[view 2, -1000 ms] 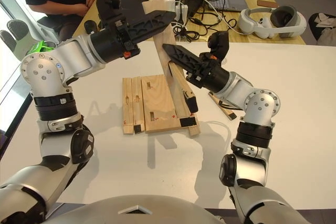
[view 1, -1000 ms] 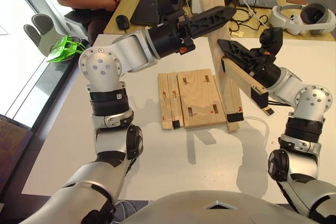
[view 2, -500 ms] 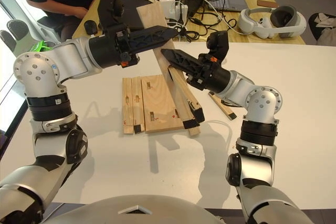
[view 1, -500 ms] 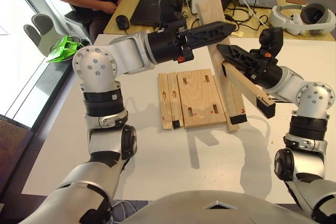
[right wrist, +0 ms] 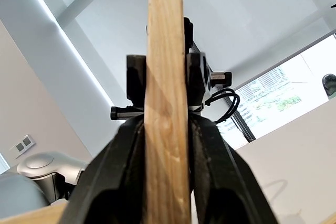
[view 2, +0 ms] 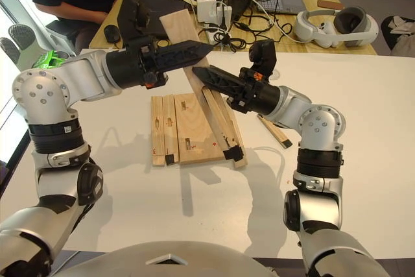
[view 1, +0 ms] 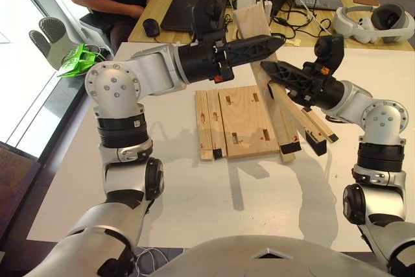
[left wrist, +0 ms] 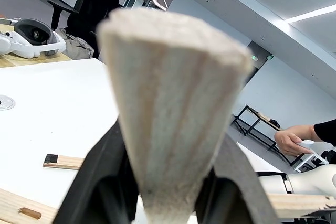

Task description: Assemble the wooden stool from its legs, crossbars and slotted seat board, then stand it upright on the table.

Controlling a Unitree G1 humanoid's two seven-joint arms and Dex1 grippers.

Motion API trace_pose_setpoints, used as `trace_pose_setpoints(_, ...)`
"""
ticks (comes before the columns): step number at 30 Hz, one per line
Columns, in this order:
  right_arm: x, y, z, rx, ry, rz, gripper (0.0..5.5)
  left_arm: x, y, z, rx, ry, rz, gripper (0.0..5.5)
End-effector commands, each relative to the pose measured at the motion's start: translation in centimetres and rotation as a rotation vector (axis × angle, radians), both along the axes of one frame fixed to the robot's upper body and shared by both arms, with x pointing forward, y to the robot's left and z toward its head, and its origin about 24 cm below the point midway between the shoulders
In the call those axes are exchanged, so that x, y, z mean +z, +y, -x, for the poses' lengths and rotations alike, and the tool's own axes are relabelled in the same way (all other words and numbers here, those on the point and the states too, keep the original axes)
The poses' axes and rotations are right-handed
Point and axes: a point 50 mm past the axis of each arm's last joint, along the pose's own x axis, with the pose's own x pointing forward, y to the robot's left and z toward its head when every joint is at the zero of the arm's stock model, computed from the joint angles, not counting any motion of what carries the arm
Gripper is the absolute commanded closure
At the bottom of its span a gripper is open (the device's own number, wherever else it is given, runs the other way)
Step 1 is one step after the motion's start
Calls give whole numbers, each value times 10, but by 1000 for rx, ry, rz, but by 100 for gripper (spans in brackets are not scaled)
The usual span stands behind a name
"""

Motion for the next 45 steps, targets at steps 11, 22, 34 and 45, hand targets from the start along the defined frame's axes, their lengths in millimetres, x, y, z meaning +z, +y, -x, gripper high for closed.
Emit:
trace_pose_setpoints(11, 7, -21, 0, -30, -21, 13, 182, -2, 0, 11, -73, -12, 17, 448)
trace_pose_setpoints(22, 13, -65, -20, -575, -88, 138, 85, -2, 38, -29, 400, -34, -30, 448)
trace_pose_setpoints(34, -26, -39, -12, -1183, 117, 244, 85, -5, 41, -24, 999, 71, 96, 449)
trace_pose_setpoints(45, -36, 0, -15, -1244, 192, 224, 85, -15, 15, -17, 1013, 39, -13, 449)
